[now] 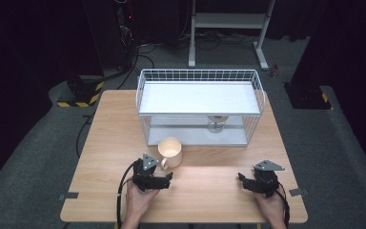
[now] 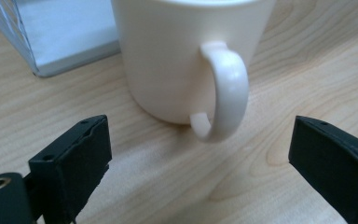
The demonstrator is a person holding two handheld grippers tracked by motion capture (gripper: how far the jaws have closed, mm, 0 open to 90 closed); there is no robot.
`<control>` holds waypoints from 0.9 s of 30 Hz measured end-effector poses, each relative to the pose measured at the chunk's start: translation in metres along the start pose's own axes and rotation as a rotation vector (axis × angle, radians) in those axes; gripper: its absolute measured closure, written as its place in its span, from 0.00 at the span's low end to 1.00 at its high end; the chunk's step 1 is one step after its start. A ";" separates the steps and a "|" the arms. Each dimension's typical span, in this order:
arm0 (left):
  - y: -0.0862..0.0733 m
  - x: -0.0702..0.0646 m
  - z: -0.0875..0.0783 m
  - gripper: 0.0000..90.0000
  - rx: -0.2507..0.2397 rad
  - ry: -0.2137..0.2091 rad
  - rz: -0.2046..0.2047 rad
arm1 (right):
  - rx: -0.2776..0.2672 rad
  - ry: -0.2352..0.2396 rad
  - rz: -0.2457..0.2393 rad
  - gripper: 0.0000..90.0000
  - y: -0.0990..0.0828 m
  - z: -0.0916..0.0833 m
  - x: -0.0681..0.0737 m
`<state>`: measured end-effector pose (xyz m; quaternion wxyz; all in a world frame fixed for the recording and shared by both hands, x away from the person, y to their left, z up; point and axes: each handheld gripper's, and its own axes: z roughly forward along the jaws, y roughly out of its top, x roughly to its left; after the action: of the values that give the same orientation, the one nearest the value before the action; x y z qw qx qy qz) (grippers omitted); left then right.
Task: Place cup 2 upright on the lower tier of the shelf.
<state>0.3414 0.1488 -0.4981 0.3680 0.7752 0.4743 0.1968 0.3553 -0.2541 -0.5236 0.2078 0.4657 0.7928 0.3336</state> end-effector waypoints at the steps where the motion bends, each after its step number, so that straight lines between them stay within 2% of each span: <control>1: 0.001 0.000 0.001 0.06 -0.003 0.001 -0.004 | 0.000 0.000 0.002 0.30 0.000 0.000 0.000; 11: 0.013 -0.001 0.012 0.04 0.008 0.011 -0.014 | 0.000 0.000 0.001 0.30 0.000 0.000 0.000; 16: 0.020 0.000 0.020 0.04 0.002 0.030 -0.031 | 0.000 0.000 0.002 0.30 0.000 0.000 0.000; 18: 0.022 0.000 0.021 0.04 0.004 0.036 -0.023 | 0.000 -0.001 0.001 0.30 0.000 0.000 0.000; 27: 0.031 -0.001 0.031 0.06 -0.009 0.046 -0.045 | 0.000 0.000 0.002 0.30 0.000 0.000 0.000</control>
<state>0.3795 0.1268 -0.4946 0.3648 0.7581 0.4989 0.2082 0.3552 -0.2537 -0.5236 0.2076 0.4666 0.7924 0.3336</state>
